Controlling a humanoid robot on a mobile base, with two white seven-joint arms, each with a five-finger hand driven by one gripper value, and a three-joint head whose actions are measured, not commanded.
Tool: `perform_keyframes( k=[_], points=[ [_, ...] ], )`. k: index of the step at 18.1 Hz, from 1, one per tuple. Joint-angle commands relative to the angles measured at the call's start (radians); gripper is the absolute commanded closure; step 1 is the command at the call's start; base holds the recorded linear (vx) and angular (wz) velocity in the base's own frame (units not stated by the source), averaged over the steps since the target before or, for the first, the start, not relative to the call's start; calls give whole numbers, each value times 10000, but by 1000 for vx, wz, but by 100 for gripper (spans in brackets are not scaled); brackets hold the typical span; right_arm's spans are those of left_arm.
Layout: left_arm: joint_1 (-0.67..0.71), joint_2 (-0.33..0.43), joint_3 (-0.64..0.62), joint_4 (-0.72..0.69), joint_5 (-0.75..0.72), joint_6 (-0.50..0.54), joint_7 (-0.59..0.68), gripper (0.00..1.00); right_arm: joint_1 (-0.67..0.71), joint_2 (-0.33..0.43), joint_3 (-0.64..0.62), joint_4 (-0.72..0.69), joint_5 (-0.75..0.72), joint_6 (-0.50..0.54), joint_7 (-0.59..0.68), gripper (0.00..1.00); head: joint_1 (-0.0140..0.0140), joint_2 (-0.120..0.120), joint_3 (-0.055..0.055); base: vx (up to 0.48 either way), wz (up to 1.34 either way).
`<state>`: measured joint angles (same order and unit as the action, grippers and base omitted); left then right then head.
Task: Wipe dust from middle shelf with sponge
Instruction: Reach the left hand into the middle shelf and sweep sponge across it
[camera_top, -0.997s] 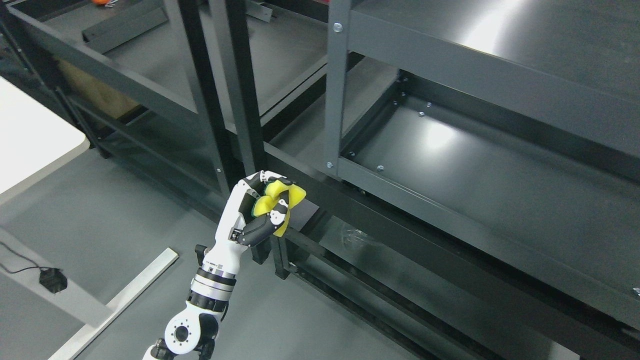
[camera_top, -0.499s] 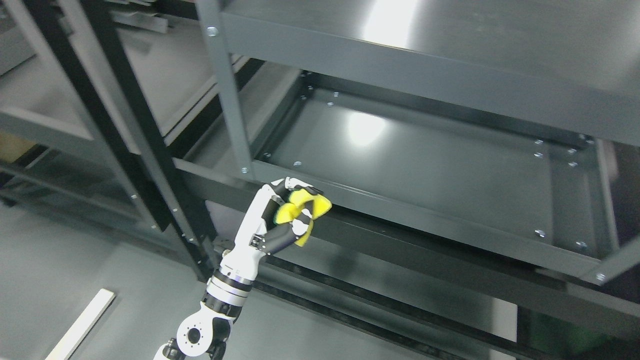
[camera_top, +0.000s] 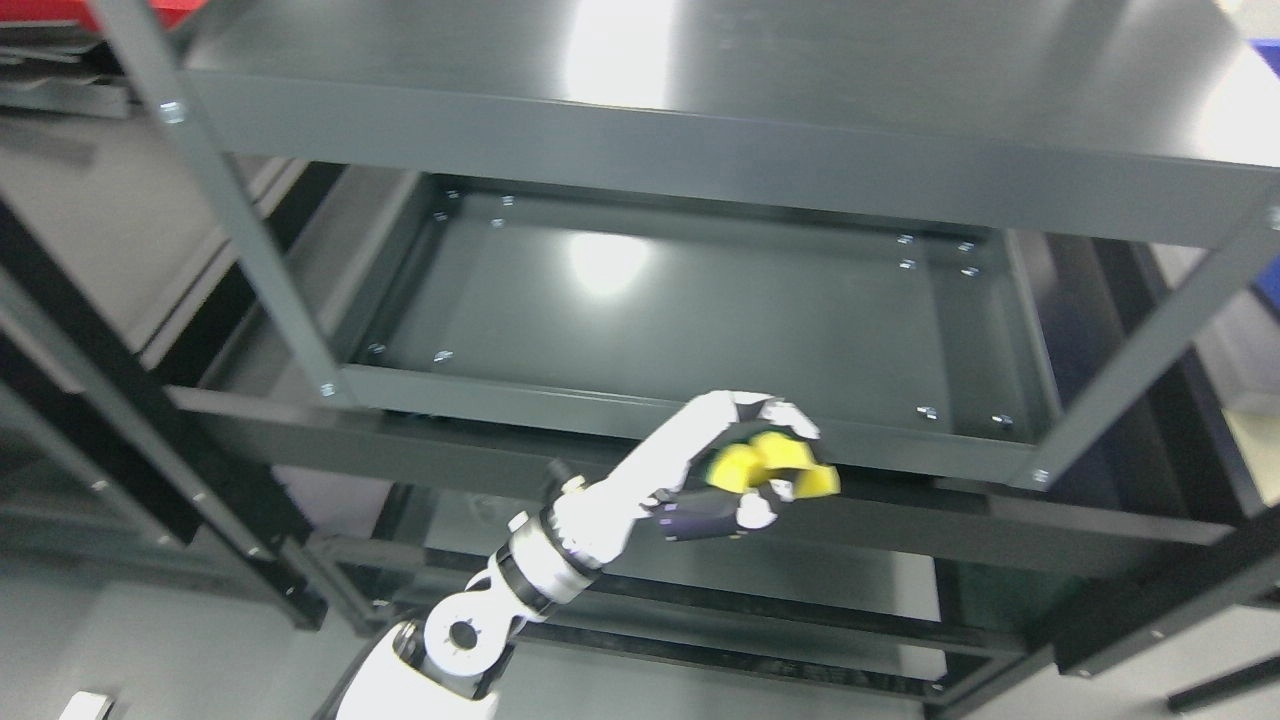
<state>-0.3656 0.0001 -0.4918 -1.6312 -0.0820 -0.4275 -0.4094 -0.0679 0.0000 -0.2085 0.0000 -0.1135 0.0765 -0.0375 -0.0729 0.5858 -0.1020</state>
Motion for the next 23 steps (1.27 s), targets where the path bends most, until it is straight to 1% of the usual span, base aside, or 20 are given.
perform_keyframes(
  k=[1, 3, 6, 9, 10, 12, 15, 16, 18, 21, 23],
  points=[
    [-2781, 174, -2703, -240, -2764, -524, -367, 100, -11, -175, -1, -174, 0, 2, 6, 0, 0, 0, 0, 28, -337],
    [-3733, 174, -2813, -240, -3410, -1197, -1209, 100, 4, -175, -1, -174, 0, 2, 6, 0, 0, 0, 0, 28, -322],
    [-5434, 174, -2646, -240, -4209, -2394, -1703, 100, -11, -175, -1, -174, 0, 2, 6, 0, 0, 0, 0, 30, -262],
    [-7123, 174, -1224, -255, -4822, -3071, -2132, 100, 4, -175, -1, -174, 0, 2, 6, 0, 0, 0, 0, 26, -182],
    [-7553, 174, -549, -286, -5083, -3240, -2194, 100, 4, -175, 14, -174, 0, 2, 6, 0, 0, 0, 0, 20, -100],
    [-8092, 174, 297, -560, -5315, -3333, -2347, 100, 4, -175, -1, -174, 0, 2, 6, 0, 0, 0, 0, 12, -76],
    [-8095, 174, 837, -1021, -5346, -3410, -3419, 100, 4, -175, -1, -174, 0, 2, 6, 0, 0, -1, 0, 2, -17],
    [-8094, 174, 1081, -1129, -5331, -3579, -3711, 100, -11, -175, -1, -174, 0, 2, 6, 0, 0, -1, 0, 0, 0],
    [-8064, 174, 1603, -1328, -5255, -3579, -4065, 100, 4, -175, -1, -174, 0, 2, 6, 0, 0, -2, 0, 0, 0],
    [-8048, 174, 2308, -1436, -4322, -3579, -5106, 100, 4, -175, 14, -174, 0, 2, 6, 0, 0, -2, 0, 0, 0],
    [-8064, 318, 2784, -1436, -3555, -3579, -5462, 100, 4, -175, -1, -174, 0, 2, 6, 0, 0, -4, 0, 0, 0]
  ],
)
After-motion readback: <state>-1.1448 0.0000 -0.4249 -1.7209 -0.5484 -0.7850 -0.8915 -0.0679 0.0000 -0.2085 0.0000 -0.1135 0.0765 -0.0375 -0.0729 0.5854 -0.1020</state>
